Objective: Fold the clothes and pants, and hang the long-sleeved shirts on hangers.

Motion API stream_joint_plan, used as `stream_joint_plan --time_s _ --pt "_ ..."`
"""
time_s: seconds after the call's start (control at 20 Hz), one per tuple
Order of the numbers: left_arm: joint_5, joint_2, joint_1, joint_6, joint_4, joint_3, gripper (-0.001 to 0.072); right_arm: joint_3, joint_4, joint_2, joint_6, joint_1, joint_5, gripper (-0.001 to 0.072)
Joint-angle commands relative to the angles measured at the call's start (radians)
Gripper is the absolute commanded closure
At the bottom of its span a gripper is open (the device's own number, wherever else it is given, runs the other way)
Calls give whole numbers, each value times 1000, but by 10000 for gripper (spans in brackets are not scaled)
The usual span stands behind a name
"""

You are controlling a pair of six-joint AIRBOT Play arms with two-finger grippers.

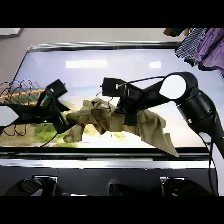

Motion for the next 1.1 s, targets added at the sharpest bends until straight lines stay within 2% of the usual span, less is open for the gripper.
stream_joint_plan --time_s 0.0,0.1,0.2,0.25,0.3,0.35,0.4,0.45,0.5,0.55,0.6,0.7,0.75,0.9,0.95,1.05 --pt "128 -11 2 132 -60 -46 -7 1 35 -5 -19 0 11 694" --pt "170 -29 2 132 -82 -46 -6 1 40 -4 -19 0 13 693" --pt "170 -50 0 143 -105 -46 35 1 40 -5 -18 0 10 694" --pt "169 -57 0 146 -116 -46 128 1 37 -4 -17 0 8 694" --pt "169 -60 0 147 -118 -46 477 1 31 -4 -17 0 6 691" --pt "169 -59 1 146 -117 -46 679 1 16 -4 -17 0 4 691" --pt "169 -59 1 146 -117 -45 686 1 -4 -4 -16 -1 4 674" --pt "170 -57 1 146 -118 -45 687 2 -21 -2 4 -1 3 581" --pt "169 -53 1 146 -118 -45 687 2 -32 2 34 -1 -2 454" --pt "169 -50 1 146 -117 -45 687 4 -37 10 63 -1 -10 372" --pt "169 -47 1 146 -118 -45 688 6 -46 25 90 -1 -24 341" --pt "169 -40 1 146 -118 -45 688 23 -87 64 103 -19 -41 341" --pt "169 -38 1 146 -118 -45 688 38 -82 85 104 -53 -37 301" --pt "166 -29 0 147 -132 -45 688 72 -9 150 125 -280 -31 253" --pt "161 -26 0 147 -145 -45 689 72 26 159 124 -370 -8 203" --pt "146 -22 0 147 -155 -45 689 57 118 151 82 -542 62 202"
